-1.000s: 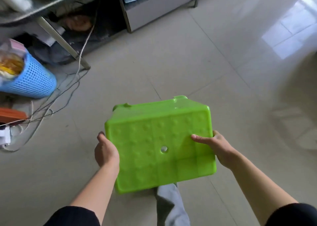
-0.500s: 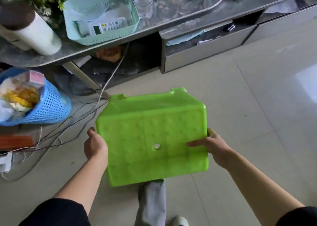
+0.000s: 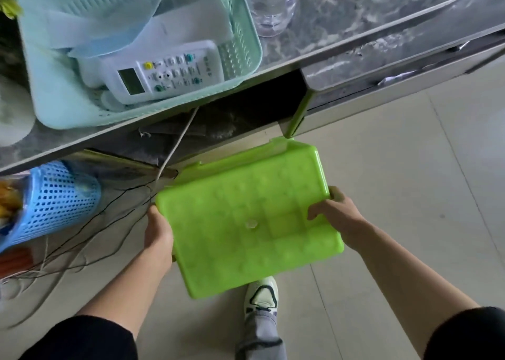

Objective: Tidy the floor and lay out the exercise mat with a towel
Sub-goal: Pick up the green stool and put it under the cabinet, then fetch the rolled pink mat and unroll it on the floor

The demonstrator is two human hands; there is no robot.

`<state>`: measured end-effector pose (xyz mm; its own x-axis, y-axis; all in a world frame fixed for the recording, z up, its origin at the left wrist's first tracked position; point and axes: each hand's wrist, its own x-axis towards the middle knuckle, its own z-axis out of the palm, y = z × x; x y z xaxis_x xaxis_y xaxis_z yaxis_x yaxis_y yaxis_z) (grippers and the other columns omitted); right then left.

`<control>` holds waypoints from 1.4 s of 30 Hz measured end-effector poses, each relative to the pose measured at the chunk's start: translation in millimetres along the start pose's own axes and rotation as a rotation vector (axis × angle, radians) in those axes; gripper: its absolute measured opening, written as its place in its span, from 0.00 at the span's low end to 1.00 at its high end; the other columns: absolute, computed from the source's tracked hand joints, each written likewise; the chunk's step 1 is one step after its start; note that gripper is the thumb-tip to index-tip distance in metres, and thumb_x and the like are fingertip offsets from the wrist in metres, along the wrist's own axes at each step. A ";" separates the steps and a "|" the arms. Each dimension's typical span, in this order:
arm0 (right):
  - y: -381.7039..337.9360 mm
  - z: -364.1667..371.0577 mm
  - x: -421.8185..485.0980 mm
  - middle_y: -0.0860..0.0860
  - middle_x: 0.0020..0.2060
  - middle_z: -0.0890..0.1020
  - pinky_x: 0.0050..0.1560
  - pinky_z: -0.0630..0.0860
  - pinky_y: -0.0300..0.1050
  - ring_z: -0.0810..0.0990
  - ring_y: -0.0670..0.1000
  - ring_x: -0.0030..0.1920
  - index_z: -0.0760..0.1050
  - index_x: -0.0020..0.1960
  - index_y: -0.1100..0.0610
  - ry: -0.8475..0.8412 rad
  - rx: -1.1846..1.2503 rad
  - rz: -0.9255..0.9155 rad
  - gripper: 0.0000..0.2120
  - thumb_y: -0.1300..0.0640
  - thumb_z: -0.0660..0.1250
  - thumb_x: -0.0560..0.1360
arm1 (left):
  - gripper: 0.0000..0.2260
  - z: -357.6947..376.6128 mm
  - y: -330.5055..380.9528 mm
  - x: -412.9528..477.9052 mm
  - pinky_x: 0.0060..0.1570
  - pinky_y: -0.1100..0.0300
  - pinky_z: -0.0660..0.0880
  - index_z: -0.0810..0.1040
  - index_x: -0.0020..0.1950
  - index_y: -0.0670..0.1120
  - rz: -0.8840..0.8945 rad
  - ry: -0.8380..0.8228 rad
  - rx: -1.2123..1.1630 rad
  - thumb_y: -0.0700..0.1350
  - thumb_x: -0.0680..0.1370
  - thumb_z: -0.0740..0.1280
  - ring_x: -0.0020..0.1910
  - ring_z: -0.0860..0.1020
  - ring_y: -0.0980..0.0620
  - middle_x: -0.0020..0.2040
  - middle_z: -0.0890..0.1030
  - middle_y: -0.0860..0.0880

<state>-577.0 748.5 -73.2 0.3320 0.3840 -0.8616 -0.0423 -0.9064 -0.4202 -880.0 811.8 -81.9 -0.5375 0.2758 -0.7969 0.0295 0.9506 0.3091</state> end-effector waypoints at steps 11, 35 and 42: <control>-19.8 30.2 30.8 0.56 0.65 0.75 0.65 0.71 0.59 0.73 0.58 0.65 0.63 0.73 0.48 -0.056 -0.092 -0.122 0.37 0.61 0.72 0.68 | 0.30 14.7 6.8 27.4 0.57 0.50 0.70 0.71 0.66 0.36 0.133 0.143 0.301 0.60 0.80 0.53 0.62 0.74 0.35 0.66 0.74 0.34; -76.3 -279.8 -285.1 0.51 0.75 0.63 0.67 0.61 0.59 0.60 0.57 0.73 0.56 0.76 0.52 0.319 -0.646 -0.355 0.33 0.44 0.63 0.75 | 0.21 93.9 83.3 -468.3 0.67 0.54 0.61 0.68 0.70 0.39 1.156 -0.401 1.121 0.44 0.78 0.60 0.69 0.67 0.43 0.69 0.71 0.41; -87.8 -482.9 -301.9 0.52 0.74 0.62 0.67 0.63 0.59 0.60 0.58 0.72 0.56 0.76 0.51 0.418 -0.498 -0.269 0.35 0.42 0.64 0.74 | 0.22 233.0 113.0 -640.5 0.70 0.53 0.61 0.65 0.73 0.45 1.337 -0.512 1.241 0.47 0.78 0.59 0.73 0.63 0.46 0.75 0.65 0.45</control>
<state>-218.4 627.3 361.3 0.6092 0.5968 -0.5222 0.4952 -0.8006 -0.3373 -336.0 775.7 342.5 0.6095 0.6057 -0.5115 0.7897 -0.4077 0.4584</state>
